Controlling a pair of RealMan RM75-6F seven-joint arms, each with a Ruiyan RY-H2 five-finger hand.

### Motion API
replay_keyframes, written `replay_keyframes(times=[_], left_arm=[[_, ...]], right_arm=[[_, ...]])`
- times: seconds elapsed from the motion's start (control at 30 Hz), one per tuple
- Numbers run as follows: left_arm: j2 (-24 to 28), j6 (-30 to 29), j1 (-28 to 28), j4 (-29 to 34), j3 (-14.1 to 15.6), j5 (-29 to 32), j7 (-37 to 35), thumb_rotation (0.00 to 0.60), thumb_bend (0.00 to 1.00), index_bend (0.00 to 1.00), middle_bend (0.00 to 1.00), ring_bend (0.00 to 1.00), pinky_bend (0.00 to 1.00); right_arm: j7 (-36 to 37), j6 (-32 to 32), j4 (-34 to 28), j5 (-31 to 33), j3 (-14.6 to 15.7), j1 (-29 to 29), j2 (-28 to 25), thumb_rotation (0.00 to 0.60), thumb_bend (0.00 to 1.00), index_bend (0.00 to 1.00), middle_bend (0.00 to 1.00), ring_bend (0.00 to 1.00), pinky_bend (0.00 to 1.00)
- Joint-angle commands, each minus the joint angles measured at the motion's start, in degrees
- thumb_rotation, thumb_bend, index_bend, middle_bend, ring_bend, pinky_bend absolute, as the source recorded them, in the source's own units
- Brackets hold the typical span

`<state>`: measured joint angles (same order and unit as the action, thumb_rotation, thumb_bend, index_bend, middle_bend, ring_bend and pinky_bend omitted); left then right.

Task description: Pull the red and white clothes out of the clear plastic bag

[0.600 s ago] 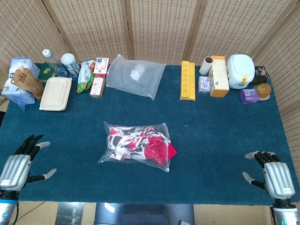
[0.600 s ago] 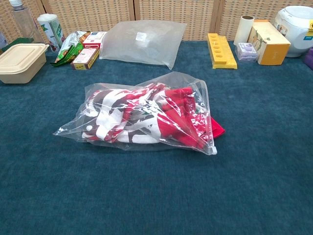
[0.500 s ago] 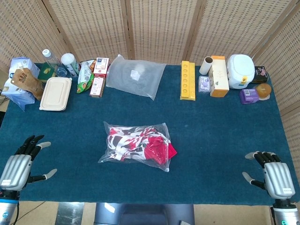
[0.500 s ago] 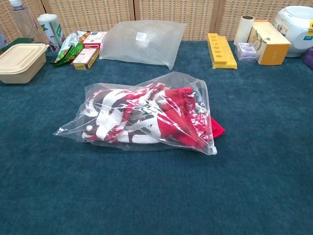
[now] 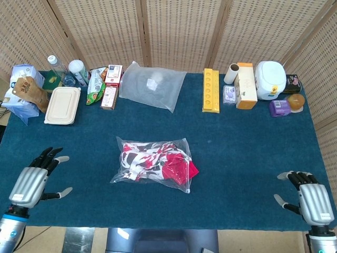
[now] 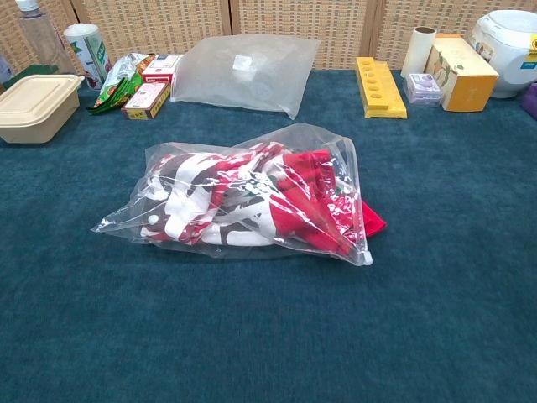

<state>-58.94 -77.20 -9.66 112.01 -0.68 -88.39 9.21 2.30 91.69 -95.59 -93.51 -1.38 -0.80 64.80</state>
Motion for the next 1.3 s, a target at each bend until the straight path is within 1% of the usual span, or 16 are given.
replay_keyframes(times=[0.03,0.07,0.13,0.2,0.27,0.43,0.5,0.53,0.63,0.77,0.9,1.0,1.07,1.2,1.27,1.3], left_arm=[[0.4,5.4,-4.4,1.7,-1.9,1.3,2.7,0.600,0.12,0.20,0.12,0.05,0.19],[0.4,7.1,-5.6,2.1,-2.4,2.2,3.5,0.600,0.11,0.18,0.12,0.05,0.19],[-0.3,13.1,-9.8,3.0,-4.0,5.3,6.0,0.600,0.10,0.10,0.12,0.05,0.19],[-1.3,17.3,-13.0,3.1,-5.2,8.7,8.6,0.600,0.09,0.05,0.12,0.05,0.19],[-3.0,21.0,-16.3,2.5,-6.5,12.8,11.9,0.600,0.09,0.03,0.12,0.05,0.19],[-7.1,25.7,-22.1,0.1,-8.2,20.8,17.7,0.600,0.09,0.00,0.11,0.05,0.19],[-9.6,27.0,-24.6,-1.7,-8.7,23.8,20.3,0.600,0.09,0.00,0.11,0.05,0.19],[-12.3,28.7,-27.2,-4.0,-9.1,25.6,22.2,0.600,0.09,0.00,0.11,0.05,0.19],[-15.8,29.9,-30.5,-6.8,-9.0,28.8,25.0,0.600,0.08,0.00,0.11,0.05,0.19],[-18.3,30.5,-33.7,-9.6,-8.3,31.1,27.7,0.600,0.08,0.00,0.10,0.04,0.19],[-20.0,30.7,-36.0,-12.0,-8.1,32.4,28.6,0.600,0.08,0.00,0.10,0.04,0.18],[-21.2,31.0,-37.1,-14.0,-7.9,32.8,28.6,0.600,0.08,0.00,0.10,0.04,0.18],[-23.2,32.0,-38.5,-16.8,-7.7,33.0,28.2,0.600,0.08,0.00,0.10,0.04,0.18],[-25.8,32.6,-39.6,-20.8,-7.2,31.7,26.2,0.600,0.09,0.01,0.10,0.04,0.18],[-26.8,33.0,-40.0,-22.8,-7.0,30.5,24.6,0.600,0.12,0.07,0.10,0.04,0.18],[-27.2,33.3,-40.3,-23.8,-6.9,29.9,23.9,0.600,0.15,0.14,0.10,0.04,0.20]], right_arm=[[0.3,0.0,0.3,0.0,0.1,0.1,0.2,0.600,0.21,0.40,0.44,0.40,0.30],[0.4,0.1,0.4,-0.1,0.1,0.2,0.2,0.600,0.21,0.40,0.44,0.40,0.30],[0.8,0.5,0.7,-0.3,0.3,0.4,0.3,0.600,0.21,0.40,0.44,0.40,0.30],[1.0,0.8,0.9,-0.4,0.3,0.5,0.3,0.600,0.21,0.40,0.44,0.40,0.30],[1.2,1.0,1.1,-0.4,0.4,0.7,0.3,0.600,0.21,0.40,0.44,0.40,0.30],[1.5,1.4,1.6,-0.4,0.6,1.2,0.6,0.600,0.21,0.40,0.44,0.40,0.30],[1.7,1.6,1.8,-0.3,0.6,1.3,0.7,0.600,0.21,0.40,0.44,0.40,0.30],[1.9,1.6,2.0,0.0,0.6,1.4,0.7,0.600,0.21,0.40,0.44,0.40,0.30],[2.2,1.6,2.2,0.4,0.4,1.6,0.7,0.600,0.21,0.40,0.44,0.40,0.30],[2.5,1.5,2.5,0.8,0.3,1.6,0.7,0.600,0.21,0.40,0.44,0.40,0.30],[2.7,1.1,2.4,1.2,0.1,1.5,0.6,0.600,0.21,0.40,0.44,0.40,0.30],[2.6,1.0,2.2,1.2,0.1,1.5,0.6,0.600,0.21,0.40,0.44,0.40,0.30],[2.8,0.9,2.4,1.4,0.1,1.6,0.7,0.600,0.21,0.40,0.44,0.40,0.30],[2.8,0.9,2.4,1.4,0.1,1.6,0.7,0.600,0.21,0.40,0.44,0.40,0.30],[2.7,0.9,2.3,1.5,0.0,1.7,0.6,0.600,0.21,0.40,0.44,0.40,0.30],[2.7,0.9,2.3,1.6,0.0,1.7,0.6,0.600,0.21,0.40,0.44,0.40,0.30]])
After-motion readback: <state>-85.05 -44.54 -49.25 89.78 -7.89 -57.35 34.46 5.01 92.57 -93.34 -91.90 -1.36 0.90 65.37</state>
